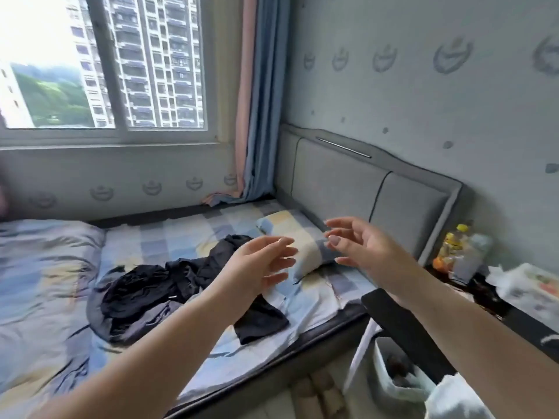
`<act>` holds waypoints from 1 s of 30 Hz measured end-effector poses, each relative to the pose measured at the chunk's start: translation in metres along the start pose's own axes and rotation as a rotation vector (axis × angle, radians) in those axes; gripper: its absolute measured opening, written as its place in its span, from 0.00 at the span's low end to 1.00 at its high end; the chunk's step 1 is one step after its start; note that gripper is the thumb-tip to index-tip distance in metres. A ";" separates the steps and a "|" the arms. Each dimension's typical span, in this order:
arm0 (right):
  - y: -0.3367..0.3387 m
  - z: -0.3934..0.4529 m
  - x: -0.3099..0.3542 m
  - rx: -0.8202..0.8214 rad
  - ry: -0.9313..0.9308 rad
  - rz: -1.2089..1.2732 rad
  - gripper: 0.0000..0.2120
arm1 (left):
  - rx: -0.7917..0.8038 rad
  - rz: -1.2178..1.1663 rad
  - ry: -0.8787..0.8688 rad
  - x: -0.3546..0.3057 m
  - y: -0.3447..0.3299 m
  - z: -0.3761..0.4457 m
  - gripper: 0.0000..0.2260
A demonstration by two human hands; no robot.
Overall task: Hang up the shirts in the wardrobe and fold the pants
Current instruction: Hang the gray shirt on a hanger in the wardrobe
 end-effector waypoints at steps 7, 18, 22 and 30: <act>-0.127 0.087 0.004 0.260 0.068 0.086 0.07 | -0.313 -0.007 -0.013 -0.010 0.148 0.000 0.07; -0.269 0.274 -0.045 0.497 0.065 0.170 0.08 | -0.687 -0.050 -0.063 -0.047 0.337 0.096 0.08; -0.313 0.341 -0.066 0.566 0.017 0.201 0.08 | -0.777 -0.051 -0.043 -0.048 0.388 0.137 0.08; -0.411 0.419 -0.108 0.692 -0.080 0.211 0.08 | -0.970 -0.134 -0.003 -0.028 0.502 0.162 0.07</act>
Point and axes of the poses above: each hand's wrist, its own z-axis towards the middle knuckle, its own y-axis out of the back of the hand, x = y × z, the point moved 10 cm from there along z, towards the middle knuckle, and after that the axes turned 11 degrees about -z, right-handed, at the moved point
